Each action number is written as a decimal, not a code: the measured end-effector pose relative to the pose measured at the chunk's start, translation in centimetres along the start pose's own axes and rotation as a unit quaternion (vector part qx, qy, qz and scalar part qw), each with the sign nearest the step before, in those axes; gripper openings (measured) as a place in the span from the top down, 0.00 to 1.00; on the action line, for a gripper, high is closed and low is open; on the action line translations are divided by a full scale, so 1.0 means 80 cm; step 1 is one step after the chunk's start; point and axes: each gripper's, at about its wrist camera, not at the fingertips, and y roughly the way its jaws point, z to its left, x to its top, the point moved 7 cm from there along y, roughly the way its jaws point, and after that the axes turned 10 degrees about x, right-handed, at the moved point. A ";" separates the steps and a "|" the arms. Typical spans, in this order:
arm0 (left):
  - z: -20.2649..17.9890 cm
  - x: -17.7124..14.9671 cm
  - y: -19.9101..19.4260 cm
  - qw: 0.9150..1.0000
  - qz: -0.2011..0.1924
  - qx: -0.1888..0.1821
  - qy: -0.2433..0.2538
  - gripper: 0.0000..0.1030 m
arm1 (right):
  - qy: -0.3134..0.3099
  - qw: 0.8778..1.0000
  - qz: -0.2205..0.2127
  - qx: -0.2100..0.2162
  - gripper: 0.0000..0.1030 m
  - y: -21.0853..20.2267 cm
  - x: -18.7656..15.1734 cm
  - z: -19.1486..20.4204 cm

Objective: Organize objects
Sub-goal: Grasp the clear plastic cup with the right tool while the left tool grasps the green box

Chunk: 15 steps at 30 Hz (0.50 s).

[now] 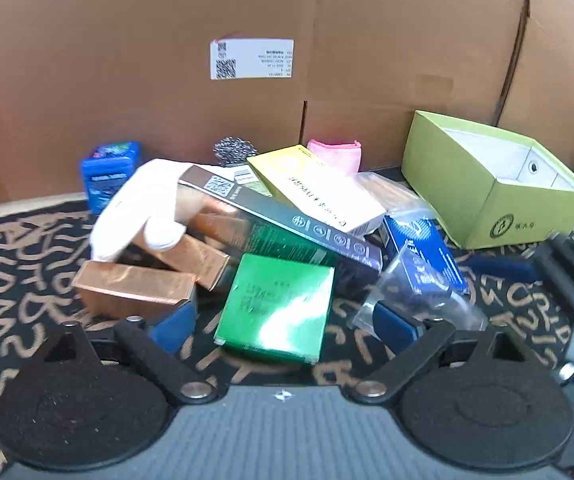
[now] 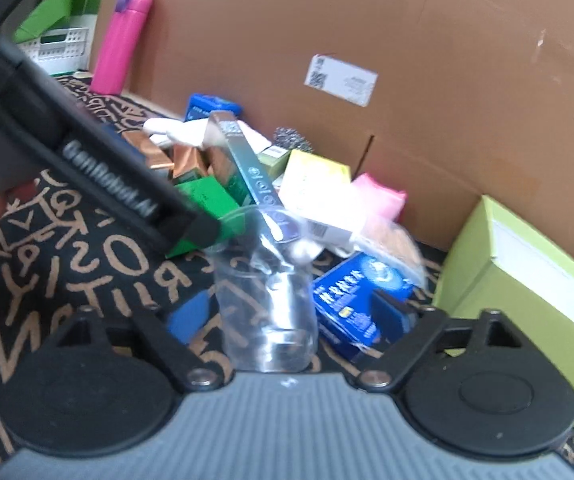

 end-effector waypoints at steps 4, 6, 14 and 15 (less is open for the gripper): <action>-0.004 -0.001 0.013 1.000 0.015 -0.014 0.007 0.26 | 0.054 0.998 0.009 0.028 0.54 0.003 -0.014 -0.002; -0.004 -0.005 0.019 1.000 0.024 -0.018 0.006 0.34 | 0.085 0.996 0.001 0.032 0.54 -0.009 -0.025 -0.003; -0.019 -0.012 0.027 0.999 0.035 -0.017 0.001 0.35 | 0.132 0.991 -0.016 0.025 0.54 -0.045 -0.043 -0.003; -0.022 -0.014 0.024 0.999 0.033 -0.012 0.008 0.35 | 0.137 0.990 -0.018 0.024 0.54 -0.048 -0.044 -0.004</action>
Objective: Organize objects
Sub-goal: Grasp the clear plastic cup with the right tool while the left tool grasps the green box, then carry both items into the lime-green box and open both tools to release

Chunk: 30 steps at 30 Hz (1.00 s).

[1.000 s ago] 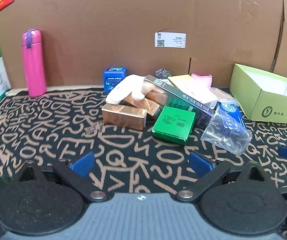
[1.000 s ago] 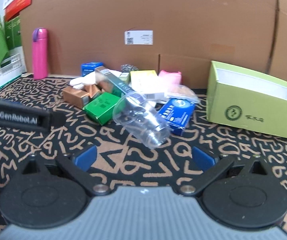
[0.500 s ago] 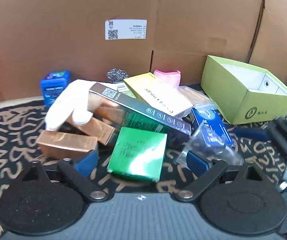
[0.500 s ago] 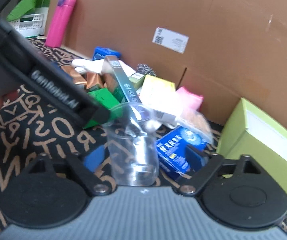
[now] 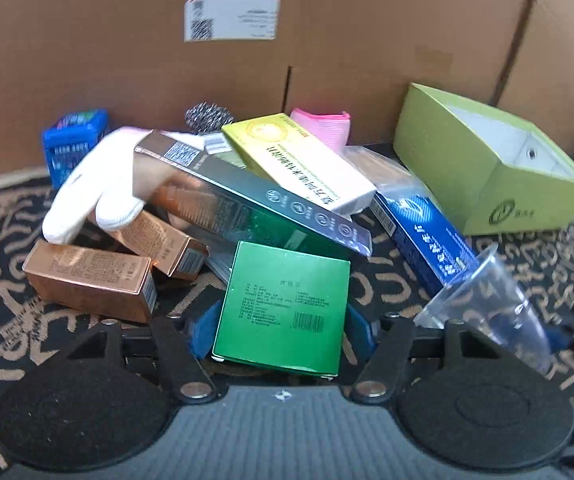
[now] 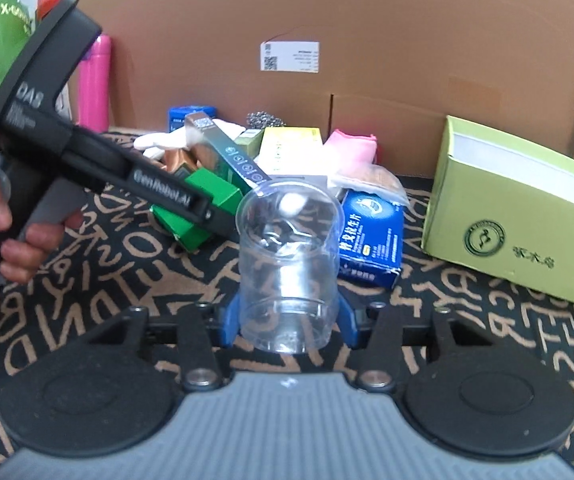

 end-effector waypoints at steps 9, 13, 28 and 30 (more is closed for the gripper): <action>-0.016 0.001 -0.047 1.000 -0.010 -0.017 -0.011 0.36 | 0.021 0.999 -0.045 -0.006 0.54 -0.041 0.008 -0.015; -0.045 0.025 -0.074 0.999 -0.036 -0.041 -0.003 0.36 | 0.030 0.996 -0.074 -0.025 0.54 -0.073 0.017 -0.036; -0.227 0.174 -0.056 0.988 -0.091 -0.117 0.043 0.36 | 0.033 0.974 -0.102 -0.197 0.54 -0.149 0.089 -0.242; -0.247 0.187 -0.033 0.989 -0.092 -0.104 0.051 0.36 | 0.044 0.974 -0.086 -0.204 0.54 -0.138 0.095 -0.274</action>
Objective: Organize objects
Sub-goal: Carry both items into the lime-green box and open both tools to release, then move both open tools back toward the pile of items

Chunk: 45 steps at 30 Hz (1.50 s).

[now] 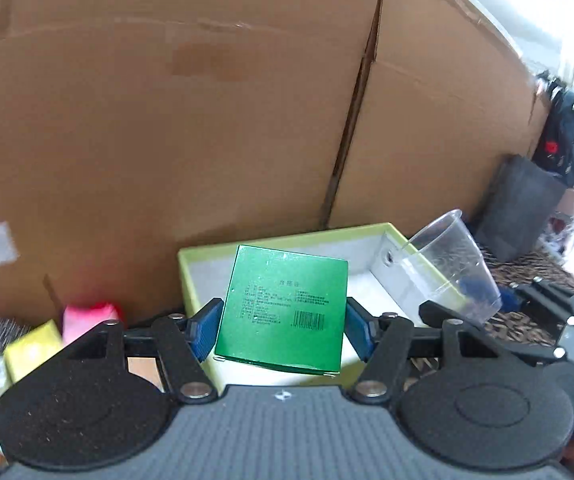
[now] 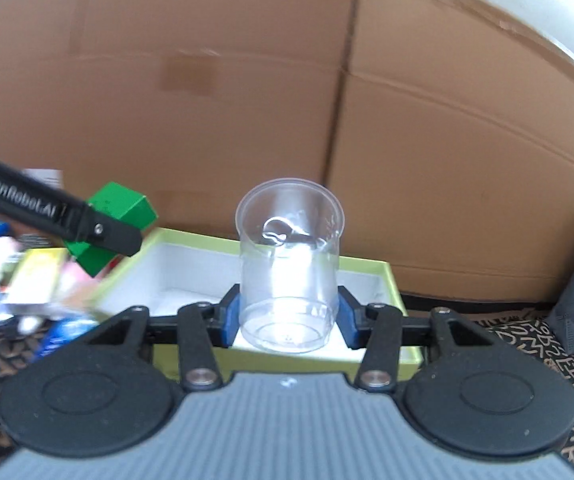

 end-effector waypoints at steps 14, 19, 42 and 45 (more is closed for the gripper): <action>-0.027 -0.001 0.165 0.998 0.058 0.020 -0.026 0.12 | 0.007 0.993 0.115 -0.030 0.13 0.141 -0.031 -0.066; -0.015 -0.010 0.161 0.998 0.052 0.024 -0.032 0.12 | 0.014 0.996 0.090 -0.008 0.00 0.121 -0.033 -0.057; 0.079 -0.186 -0.096 0.991 0.042 0.080 -0.098 0.11 | 0.055 0.994 0.012 0.098 0.00 -0.072 -0.120 0.119; 0.108 -0.213 -0.114 0.986 0.050 0.103 -0.123 0.11 | 0.059 0.990 0.028 0.125 0.00 -0.069 -0.132 0.149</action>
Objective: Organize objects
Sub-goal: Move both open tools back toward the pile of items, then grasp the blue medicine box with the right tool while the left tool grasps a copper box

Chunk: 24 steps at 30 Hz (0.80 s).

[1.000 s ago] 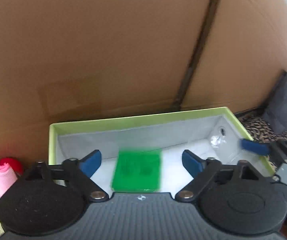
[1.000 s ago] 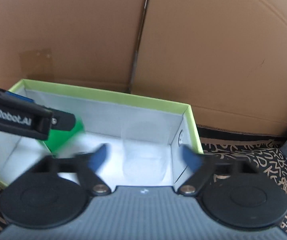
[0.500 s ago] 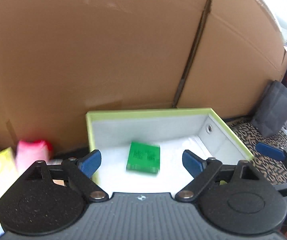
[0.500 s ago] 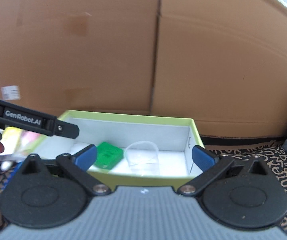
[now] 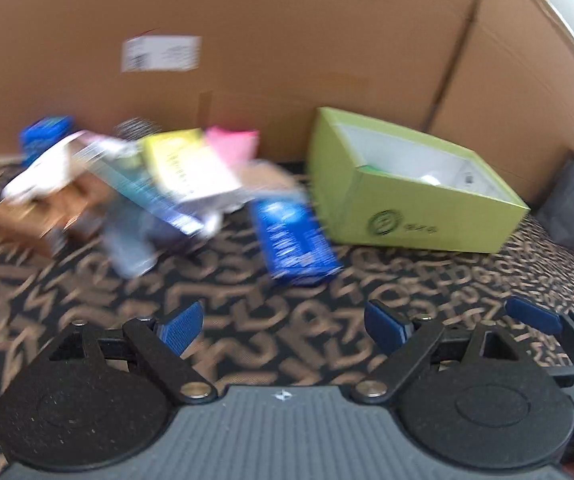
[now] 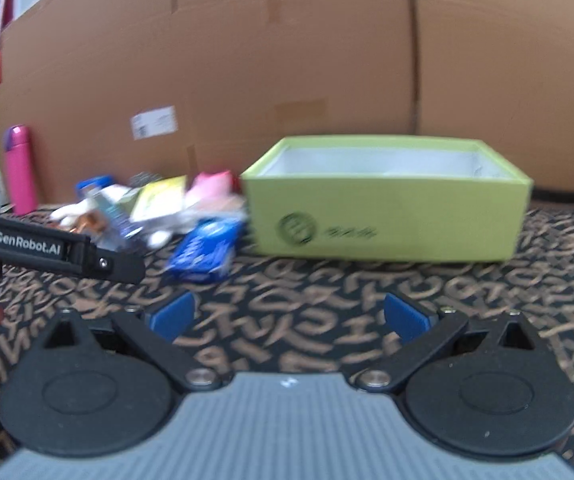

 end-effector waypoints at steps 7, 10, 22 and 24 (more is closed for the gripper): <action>0.083 -0.011 0.005 0.997 0.014 0.062 -0.047 0.11 | -0.021 0.999 0.021 0.033 0.00 0.015 -0.003 0.052; 0.125 -0.006 0.009 0.993 0.017 0.078 -0.087 0.11 | -0.027 0.998 0.029 0.042 0.00 0.022 -0.005 0.067; 0.255 0.069 0.077 0.962 0.027 0.163 -0.217 0.12 | -0.009 0.998 0.061 0.035 0.00 0.046 -0.021 0.080; 0.260 0.074 0.087 0.962 0.021 0.164 -0.216 0.14 | -0.006 0.997 0.065 0.032 0.00 0.048 -0.023 0.080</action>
